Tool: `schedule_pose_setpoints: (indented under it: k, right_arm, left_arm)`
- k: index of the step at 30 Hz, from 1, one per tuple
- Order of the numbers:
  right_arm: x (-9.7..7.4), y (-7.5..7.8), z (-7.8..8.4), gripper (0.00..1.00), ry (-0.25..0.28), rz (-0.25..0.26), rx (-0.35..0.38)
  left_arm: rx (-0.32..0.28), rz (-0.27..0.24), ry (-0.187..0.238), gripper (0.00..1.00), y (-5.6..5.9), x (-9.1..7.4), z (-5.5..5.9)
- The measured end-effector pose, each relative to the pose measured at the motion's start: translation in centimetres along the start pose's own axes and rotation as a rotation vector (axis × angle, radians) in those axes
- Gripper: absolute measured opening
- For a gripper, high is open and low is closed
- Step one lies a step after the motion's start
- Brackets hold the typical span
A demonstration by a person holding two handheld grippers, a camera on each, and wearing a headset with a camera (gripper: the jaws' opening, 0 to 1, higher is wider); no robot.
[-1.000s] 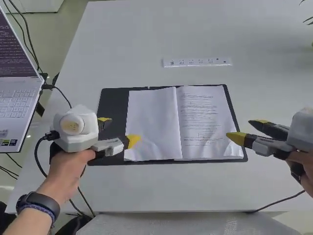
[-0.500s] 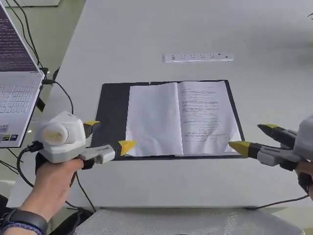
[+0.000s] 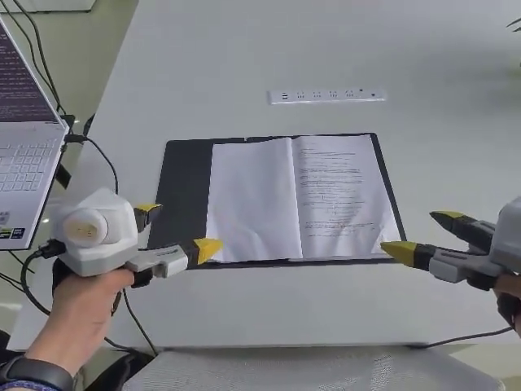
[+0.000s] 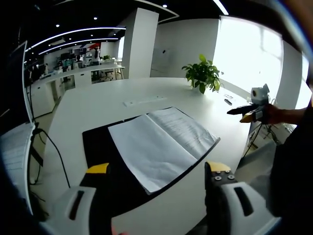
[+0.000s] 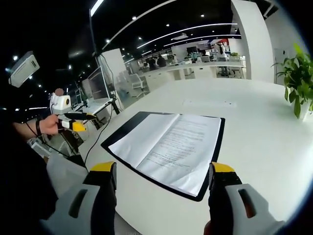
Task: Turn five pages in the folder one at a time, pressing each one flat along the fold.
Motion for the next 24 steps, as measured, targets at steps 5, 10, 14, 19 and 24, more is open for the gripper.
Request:
schedule_pose_setpoints:
  k: [5,10,14,19,24]
  right_arm:
    - [-0.3,0.2,0.1,0.77,0.002,0.007,0.005]
    - [-0.6,0.4,0.2,0.77,0.0,0.014,0.008]
    - [-0.9,0.5,0.3,0.78,0.0,0.019,0.007]
    - [-1.3,0.6,0.3,0.77,0.004,0.024,0.011]
    - [-1.6,0.7,0.5,0.77,0.005,0.029,0.014]
  left_arm:
    - [0.005,0.014,-0.004,0.78,0.3,0.2,-0.2]
    - [0.009,0.034,-0.011,0.79,1.0,0.5,-0.3]
    - [0.015,0.054,-0.018,0.8,1.5,0.8,-0.4]
    - [0.032,0.081,-0.018,0.81,2.5,1.6,-0.9]
    - [0.05,0.109,-0.023,0.8,3.7,2.5,-1.2]
Point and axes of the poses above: the centre of the closed fingertips' face, and the gripper's own axes: x roughly forward along the fingers, y roughly to its right, z roughly out of its underside, the point moved 5 cm from there along -x, roughly backward along the fingers, and after that the axes turned 7 degrees about -z, right-handed, at the moved point
